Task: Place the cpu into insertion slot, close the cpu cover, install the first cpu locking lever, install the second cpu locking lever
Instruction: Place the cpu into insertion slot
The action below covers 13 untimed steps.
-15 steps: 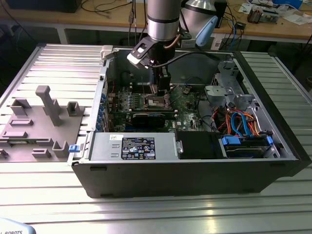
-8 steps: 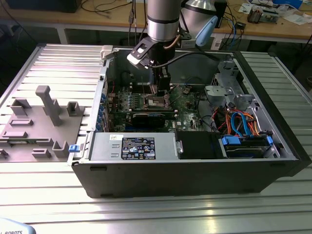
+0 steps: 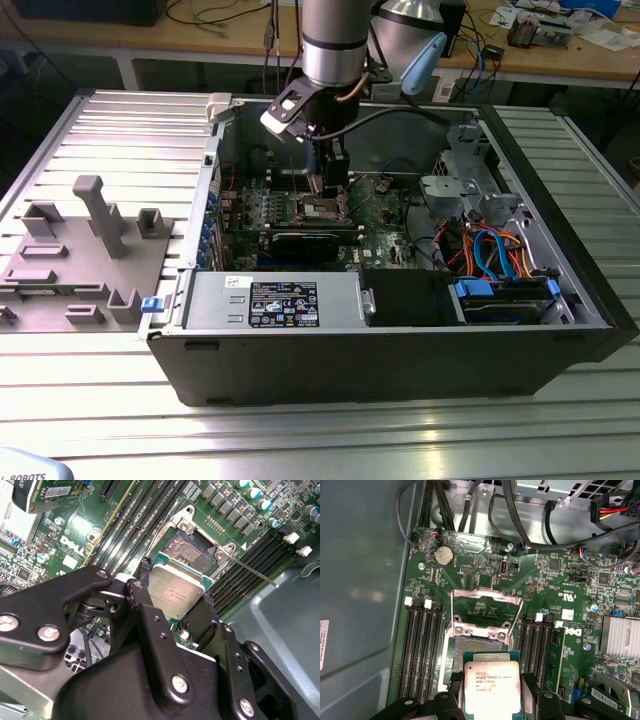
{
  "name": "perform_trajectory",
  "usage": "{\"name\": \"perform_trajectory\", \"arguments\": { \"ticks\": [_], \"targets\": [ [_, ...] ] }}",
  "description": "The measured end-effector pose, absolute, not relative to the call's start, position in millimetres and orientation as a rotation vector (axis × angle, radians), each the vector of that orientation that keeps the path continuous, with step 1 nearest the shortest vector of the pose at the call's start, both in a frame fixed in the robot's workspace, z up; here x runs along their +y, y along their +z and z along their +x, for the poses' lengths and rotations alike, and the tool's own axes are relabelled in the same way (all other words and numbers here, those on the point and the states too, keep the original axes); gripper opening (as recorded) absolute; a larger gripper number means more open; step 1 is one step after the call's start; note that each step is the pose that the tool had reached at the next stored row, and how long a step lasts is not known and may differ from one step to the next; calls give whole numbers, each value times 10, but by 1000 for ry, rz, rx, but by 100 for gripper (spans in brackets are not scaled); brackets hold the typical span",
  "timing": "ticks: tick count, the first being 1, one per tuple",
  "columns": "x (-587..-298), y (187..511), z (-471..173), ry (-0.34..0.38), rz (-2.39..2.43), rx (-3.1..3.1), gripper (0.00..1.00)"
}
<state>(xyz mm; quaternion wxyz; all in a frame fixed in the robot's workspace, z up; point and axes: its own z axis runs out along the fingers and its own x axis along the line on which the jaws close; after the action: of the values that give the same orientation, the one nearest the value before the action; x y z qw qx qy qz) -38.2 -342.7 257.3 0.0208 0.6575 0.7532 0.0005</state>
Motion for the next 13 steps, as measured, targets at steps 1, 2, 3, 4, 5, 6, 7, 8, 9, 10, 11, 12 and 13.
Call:
{"name": "perform_trajectory", "arguments": {
  "ticks": [1,2,3,4,5,6,7,8,9,10,11,12,13],
  "targets": [
    [-3427,2571,-383,2,2039,2335,55],
    [-3427,2568,-383,2,2040,2334,55],
    [-3427,2567,-383,1,2040,2334,55],
    [-3427,2565,-383,2,2040,2334,55],
    [-3427,2562,-382,2,2041,2333,55],
    [-3427,2560,-382,2,2041,2333,55],
    [-3427,2550,-382,2,2043,2331,55],
    [-3427,2541,-383,1,2045,2329,55],
    [-3427,2541,-383,1,2046,2329,55],
    [-3427,2541,-383,1,2046,2329,55],
    [-3427,2540,-383,1,2046,2328,55],
    [-3427,2538,-382,1,2048,2328,55],
    [-3427,2537,-382,1,2048,2327,55]
  ]
}}
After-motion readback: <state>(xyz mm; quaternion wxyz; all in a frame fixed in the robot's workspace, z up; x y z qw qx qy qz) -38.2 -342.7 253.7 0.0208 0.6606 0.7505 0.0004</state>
